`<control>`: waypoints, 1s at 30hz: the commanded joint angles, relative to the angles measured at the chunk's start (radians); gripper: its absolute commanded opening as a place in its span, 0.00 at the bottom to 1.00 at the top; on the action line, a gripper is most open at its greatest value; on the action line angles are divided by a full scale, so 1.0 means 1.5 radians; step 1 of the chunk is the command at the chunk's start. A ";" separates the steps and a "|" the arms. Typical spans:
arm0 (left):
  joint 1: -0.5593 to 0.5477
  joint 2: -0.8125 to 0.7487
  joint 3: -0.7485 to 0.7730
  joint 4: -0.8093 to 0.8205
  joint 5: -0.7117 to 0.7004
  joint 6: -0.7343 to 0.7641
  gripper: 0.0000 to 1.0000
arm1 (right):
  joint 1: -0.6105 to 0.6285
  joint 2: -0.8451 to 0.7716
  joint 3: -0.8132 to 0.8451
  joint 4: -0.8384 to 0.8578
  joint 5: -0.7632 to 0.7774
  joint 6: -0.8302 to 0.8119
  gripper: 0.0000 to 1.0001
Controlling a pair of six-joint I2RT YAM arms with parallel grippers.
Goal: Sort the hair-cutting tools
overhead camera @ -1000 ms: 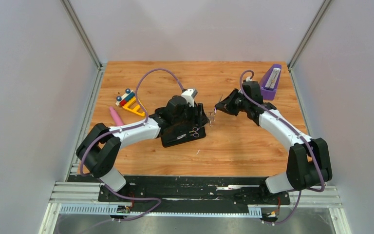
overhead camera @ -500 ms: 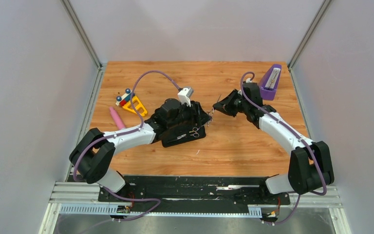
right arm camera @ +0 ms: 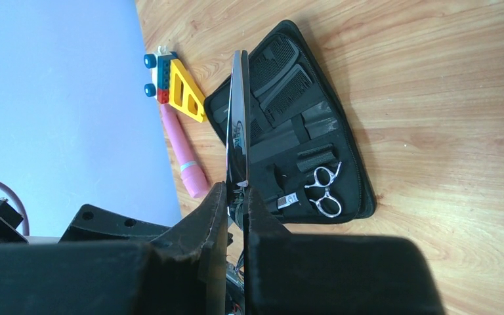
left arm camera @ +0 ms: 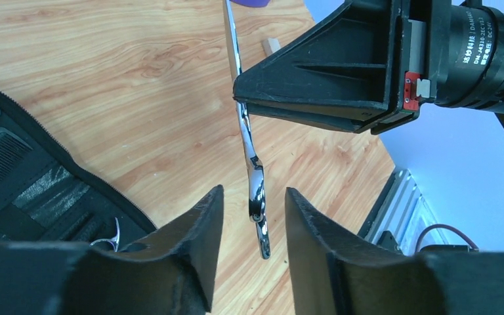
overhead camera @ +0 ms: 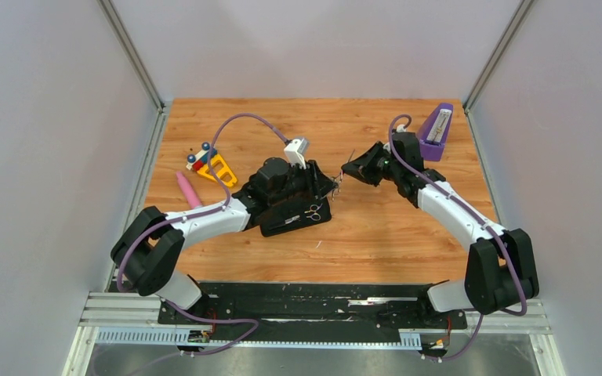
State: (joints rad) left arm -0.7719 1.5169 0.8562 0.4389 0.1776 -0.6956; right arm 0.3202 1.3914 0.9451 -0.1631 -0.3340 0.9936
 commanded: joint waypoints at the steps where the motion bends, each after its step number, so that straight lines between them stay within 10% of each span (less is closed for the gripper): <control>1: -0.003 0.006 0.017 0.023 -0.016 -0.011 0.37 | 0.005 -0.022 -0.007 0.047 -0.019 0.019 0.00; 7: -0.001 -0.009 0.001 0.021 -0.039 -0.021 0.00 | 0.014 -0.013 -0.005 0.058 -0.025 0.016 0.00; 10: 0.003 -0.020 -0.010 0.018 -0.043 -0.029 0.00 | 0.015 -0.010 -0.004 0.061 -0.027 0.007 0.02; 16: 0.078 -0.065 -0.103 0.033 -0.009 -0.080 0.00 | 0.015 0.003 0.015 0.023 -0.002 -0.071 0.39; 30: 0.366 -0.350 -0.196 -0.298 0.096 -0.028 0.00 | 0.097 0.234 0.176 -0.191 0.099 -0.318 0.43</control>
State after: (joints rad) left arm -0.3084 1.1015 0.5411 0.1745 0.2440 -0.7956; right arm 0.4202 1.6783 1.1255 -0.3370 -0.2562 0.6590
